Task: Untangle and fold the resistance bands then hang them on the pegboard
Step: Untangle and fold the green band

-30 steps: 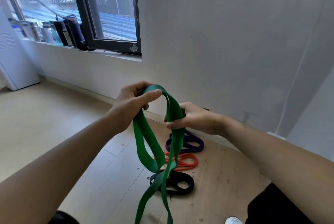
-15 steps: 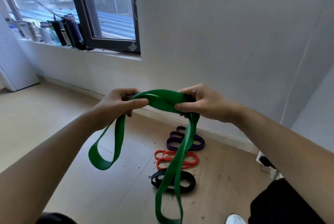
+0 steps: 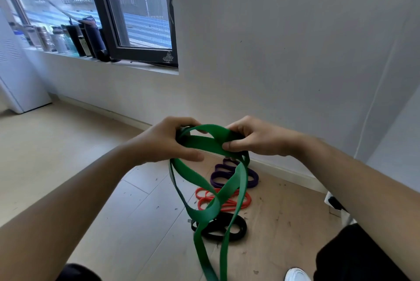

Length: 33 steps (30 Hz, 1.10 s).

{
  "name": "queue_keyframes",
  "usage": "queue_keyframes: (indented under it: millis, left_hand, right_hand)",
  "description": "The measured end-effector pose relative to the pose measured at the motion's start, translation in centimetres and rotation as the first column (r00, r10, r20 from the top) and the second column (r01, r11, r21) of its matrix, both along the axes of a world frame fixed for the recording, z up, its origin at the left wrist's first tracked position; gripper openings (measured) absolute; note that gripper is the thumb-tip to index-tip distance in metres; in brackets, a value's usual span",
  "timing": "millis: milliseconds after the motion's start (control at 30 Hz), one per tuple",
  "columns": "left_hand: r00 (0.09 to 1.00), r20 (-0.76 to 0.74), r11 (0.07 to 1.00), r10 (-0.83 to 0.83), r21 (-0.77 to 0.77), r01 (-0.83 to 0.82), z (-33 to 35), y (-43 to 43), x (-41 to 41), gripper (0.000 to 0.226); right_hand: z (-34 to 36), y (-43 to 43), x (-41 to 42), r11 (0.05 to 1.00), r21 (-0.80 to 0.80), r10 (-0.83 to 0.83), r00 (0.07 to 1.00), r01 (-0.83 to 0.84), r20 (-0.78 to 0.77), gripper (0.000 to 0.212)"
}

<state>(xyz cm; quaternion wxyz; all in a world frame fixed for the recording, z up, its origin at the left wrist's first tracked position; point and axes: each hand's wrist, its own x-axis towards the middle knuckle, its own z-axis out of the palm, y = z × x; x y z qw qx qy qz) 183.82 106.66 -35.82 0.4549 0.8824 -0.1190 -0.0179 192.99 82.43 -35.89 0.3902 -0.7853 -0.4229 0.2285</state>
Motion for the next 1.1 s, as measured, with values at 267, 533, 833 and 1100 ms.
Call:
queue_keyframes:
  millis: [267, 533, 833, 1100]
  left_hand:
    - [0.994, 0.092, 0.998, 0.053, 0.025, -0.056, 0.0, -0.5, 0.0, 0.031]
    - [0.985, 0.117, 0.951, 0.123, -0.297, -0.084, 0.6, -0.3, -0.3, 0.040]
    - [0.944, 0.223, 0.891, 0.244, -0.437, -0.126, 0.2, -1.0, 0.1, 0.041]
    - [0.956, 0.141, 0.898, 0.257, -0.400, -0.182, 0.3, 2.4, -0.1, 0.039]
  right_hand:
    - [-0.1, -0.1, 0.6, 0.975, 0.094, -0.216, 0.947, 0.199, 0.239, 0.016]
    - [-0.6, 0.4, -0.4, 0.995, 0.029, -0.094, 0.995, 0.093, 0.043, 0.039]
    - [-3.2, 3.4, -1.5, 0.996, 0.030, -0.086, 0.995, 0.088, -0.053, 0.012]
    - [-1.1, 1.9, -0.3, 0.991, 0.062, -0.120, 0.992, 0.118, 0.032, 0.024]
